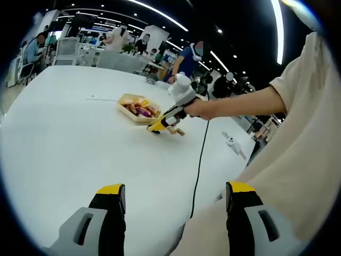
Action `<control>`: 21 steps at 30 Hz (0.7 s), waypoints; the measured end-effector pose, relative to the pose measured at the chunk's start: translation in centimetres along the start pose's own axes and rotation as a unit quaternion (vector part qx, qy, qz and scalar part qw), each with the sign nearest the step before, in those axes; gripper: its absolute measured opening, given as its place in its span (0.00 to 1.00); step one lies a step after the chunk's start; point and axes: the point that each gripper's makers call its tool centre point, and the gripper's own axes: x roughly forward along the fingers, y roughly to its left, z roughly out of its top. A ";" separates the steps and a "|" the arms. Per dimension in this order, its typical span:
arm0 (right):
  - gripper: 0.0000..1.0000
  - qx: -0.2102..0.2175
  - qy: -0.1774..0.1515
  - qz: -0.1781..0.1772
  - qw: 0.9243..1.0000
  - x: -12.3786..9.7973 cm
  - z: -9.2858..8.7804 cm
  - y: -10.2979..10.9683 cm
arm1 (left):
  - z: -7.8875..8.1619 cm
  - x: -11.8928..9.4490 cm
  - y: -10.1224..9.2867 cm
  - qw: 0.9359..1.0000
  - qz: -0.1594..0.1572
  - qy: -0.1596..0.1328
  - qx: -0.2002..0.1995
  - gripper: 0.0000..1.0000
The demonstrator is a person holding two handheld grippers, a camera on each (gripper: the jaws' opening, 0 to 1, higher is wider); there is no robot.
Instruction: Place the target food into the container with the food tongs after gripping and lifting it, then release it inside without dropping or visibly crushing the food.
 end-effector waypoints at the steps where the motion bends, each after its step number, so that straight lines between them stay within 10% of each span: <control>1: 0.24 0.009 -0.004 0.001 1.000 0.0 0.1 0.0 | 0.0 0.0 0.0 1.000 0.000 0.000 -0.001 0.77; 21: 0.23 0.056 -0.046 0.023 0.997 -1.1 1.0 0.1 | 0.1 -0.1 -0.3 1.000 -0.001 -0.001 0.003 0.77</control>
